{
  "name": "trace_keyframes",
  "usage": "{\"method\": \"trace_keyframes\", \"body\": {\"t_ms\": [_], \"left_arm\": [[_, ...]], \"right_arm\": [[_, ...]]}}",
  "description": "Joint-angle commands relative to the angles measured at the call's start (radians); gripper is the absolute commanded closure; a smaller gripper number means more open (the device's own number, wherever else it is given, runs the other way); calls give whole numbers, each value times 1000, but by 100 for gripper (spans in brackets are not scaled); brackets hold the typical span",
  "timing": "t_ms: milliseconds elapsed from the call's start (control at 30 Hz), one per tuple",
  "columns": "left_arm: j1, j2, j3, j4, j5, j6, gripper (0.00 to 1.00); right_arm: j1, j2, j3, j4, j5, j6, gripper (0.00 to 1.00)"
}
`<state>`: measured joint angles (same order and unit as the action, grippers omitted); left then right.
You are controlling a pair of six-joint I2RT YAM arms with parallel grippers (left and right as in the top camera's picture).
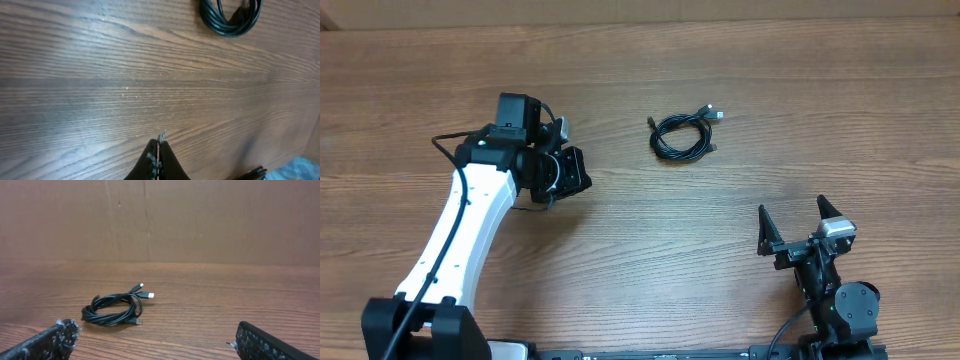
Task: Untangle cables
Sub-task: 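Raise the left arm and move its gripper left of the black cable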
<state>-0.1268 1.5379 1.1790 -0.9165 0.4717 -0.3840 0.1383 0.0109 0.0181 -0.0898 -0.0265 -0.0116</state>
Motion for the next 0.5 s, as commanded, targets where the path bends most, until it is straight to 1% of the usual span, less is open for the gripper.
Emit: {"method": "trace_keyframes", "body": {"t_ms": [0,333,467], "left_arm": [[-27,11,21,1,9,-24,95],[-48,11,21,10,-11,-24,96],[-50,11,21,12,-11,-24,96]], "right_arm": [[4,-8,-10,6,0,-5,0],[4,-8,-10,8,-3,-4,0],[4,-8,-10,38,-76,3,0]]}}
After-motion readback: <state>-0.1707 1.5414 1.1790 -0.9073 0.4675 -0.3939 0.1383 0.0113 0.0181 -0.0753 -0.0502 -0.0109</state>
